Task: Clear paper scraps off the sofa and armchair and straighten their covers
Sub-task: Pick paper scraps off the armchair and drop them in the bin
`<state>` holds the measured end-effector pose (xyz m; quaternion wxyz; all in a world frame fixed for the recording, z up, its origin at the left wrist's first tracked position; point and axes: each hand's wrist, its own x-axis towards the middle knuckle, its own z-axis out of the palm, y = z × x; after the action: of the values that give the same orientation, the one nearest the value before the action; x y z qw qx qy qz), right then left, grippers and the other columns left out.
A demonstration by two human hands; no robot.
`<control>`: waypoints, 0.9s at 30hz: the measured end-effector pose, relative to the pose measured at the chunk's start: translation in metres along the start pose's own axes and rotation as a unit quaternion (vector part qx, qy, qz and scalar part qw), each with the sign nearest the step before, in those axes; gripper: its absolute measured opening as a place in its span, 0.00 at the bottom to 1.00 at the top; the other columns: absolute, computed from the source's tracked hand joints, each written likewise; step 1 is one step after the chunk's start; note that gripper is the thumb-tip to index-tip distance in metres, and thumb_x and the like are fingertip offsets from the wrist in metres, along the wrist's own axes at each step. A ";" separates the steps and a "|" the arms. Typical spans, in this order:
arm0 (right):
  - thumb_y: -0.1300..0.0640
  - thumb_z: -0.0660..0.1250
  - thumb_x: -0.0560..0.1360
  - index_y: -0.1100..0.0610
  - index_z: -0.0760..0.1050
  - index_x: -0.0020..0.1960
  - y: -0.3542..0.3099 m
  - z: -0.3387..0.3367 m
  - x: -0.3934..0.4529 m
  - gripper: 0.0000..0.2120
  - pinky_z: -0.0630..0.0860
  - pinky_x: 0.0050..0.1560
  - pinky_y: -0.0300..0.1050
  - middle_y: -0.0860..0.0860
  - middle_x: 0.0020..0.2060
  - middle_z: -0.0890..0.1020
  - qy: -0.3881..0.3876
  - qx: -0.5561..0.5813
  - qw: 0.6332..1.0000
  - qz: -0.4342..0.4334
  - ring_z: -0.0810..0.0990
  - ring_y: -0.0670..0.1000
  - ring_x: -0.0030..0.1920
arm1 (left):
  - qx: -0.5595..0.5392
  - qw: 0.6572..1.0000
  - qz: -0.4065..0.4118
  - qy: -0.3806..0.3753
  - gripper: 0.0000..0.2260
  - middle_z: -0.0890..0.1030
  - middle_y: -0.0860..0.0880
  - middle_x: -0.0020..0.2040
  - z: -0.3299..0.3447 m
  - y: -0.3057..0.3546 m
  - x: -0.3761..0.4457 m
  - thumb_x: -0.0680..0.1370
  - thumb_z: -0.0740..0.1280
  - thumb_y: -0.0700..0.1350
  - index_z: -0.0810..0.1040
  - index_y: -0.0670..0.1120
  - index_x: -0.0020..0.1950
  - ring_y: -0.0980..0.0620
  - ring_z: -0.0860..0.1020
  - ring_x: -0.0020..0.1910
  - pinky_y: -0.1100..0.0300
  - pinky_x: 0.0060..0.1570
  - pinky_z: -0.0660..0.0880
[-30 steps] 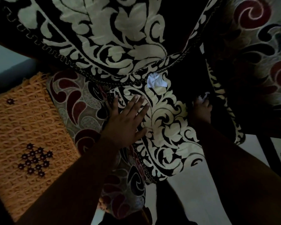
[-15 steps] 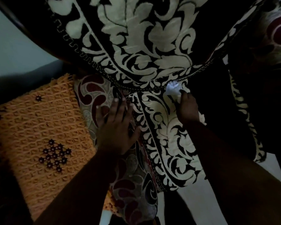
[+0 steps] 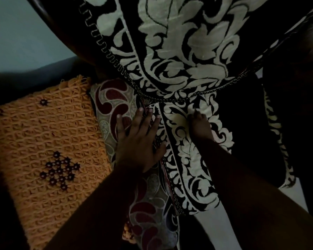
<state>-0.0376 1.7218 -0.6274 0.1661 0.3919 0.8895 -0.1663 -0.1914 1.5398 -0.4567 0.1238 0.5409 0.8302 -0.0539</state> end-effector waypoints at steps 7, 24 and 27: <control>0.64 0.61 0.79 0.60 0.70 0.71 -0.012 -0.001 -0.041 0.21 0.77 0.52 0.52 0.61 0.60 0.78 0.028 0.185 0.982 -0.001 0.76 0.61 0.57 | -0.004 1.000 -0.001 -0.007 0.33 0.60 0.50 0.81 -0.003 0.001 0.000 0.80 0.51 0.67 0.60 0.51 0.81 0.47 0.46 0.82 0.28 0.72 0.44; 0.63 0.58 0.81 0.61 0.69 0.73 -0.036 0.008 -0.043 0.20 0.79 0.55 0.57 0.61 0.71 0.70 -0.091 0.034 0.991 -0.093 0.72 0.64 0.67 | -0.011 1.000 0.001 0.017 0.32 0.63 0.51 0.80 0.005 -0.003 -0.002 0.79 0.53 0.66 0.63 0.51 0.80 0.48 0.47 0.82 0.29 0.73 0.44; 0.63 0.61 0.82 0.63 0.78 0.64 -0.031 0.001 -0.050 0.13 0.78 0.51 0.47 0.59 0.56 0.81 -0.111 0.177 0.978 0.026 0.81 0.59 0.56 | -0.023 0.999 0.008 0.023 0.32 0.64 0.51 0.80 0.005 -0.004 -0.002 0.79 0.54 0.66 0.65 0.51 0.79 0.49 0.48 0.82 0.29 0.73 0.44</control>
<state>-0.0290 1.6694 -0.6019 0.1957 0.4173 0.8115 -0.3594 -0.1933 1.5352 -0.4615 0.1181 0.5456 0.8294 -0.0213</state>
